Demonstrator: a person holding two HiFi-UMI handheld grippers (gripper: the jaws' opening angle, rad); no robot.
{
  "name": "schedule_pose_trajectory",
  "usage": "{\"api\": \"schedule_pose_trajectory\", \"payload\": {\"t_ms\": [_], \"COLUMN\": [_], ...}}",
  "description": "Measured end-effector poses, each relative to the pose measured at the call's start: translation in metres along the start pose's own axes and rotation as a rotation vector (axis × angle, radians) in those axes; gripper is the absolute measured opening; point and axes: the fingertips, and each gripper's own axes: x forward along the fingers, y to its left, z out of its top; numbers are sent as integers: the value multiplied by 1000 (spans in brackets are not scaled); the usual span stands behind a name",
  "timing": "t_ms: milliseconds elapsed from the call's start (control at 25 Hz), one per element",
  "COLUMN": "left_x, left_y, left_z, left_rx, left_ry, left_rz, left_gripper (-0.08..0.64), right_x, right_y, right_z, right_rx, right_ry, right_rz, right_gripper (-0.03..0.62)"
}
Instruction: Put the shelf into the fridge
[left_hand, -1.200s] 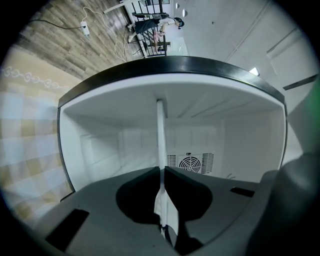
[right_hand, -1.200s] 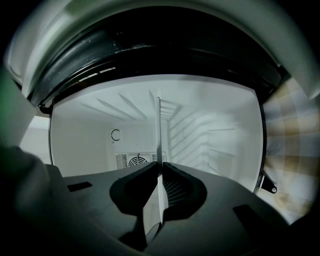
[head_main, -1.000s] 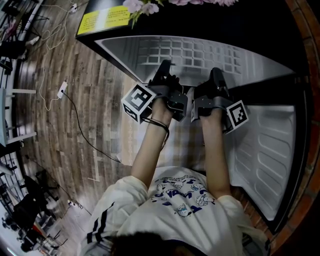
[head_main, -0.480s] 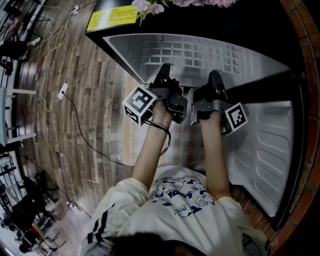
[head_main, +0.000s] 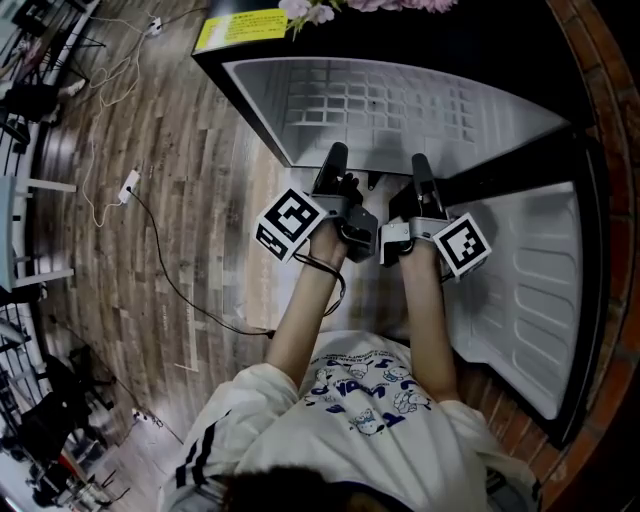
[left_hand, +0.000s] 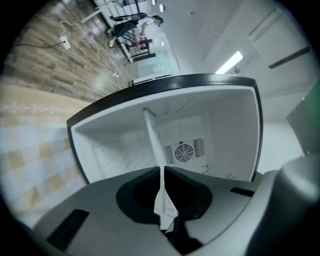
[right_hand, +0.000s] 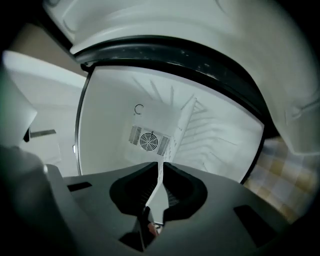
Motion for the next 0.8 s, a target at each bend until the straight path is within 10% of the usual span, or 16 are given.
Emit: {"api": "schedule_pose_trajectory", "payload": {"t_ms": [360,640,800], "left_x": [-22,-37,-45], "left_y": [-44,-52,-56], "left_z": [-7,-17,-16], "left_rx": [691,1036,1101], "left_ry": [0,-19,-23], "left_rz": [8,41,59], "left_gripper": [28,26,23], "right_x": [-15,-28,-35], "right_y": [26,26,41], "right_z": [-20,-29,-26], "right_rx": [-488,-640,-800], "right_ry": [87,98,74], "right_rz": [11,13,1], "right_gripper": [49,44,41]}}
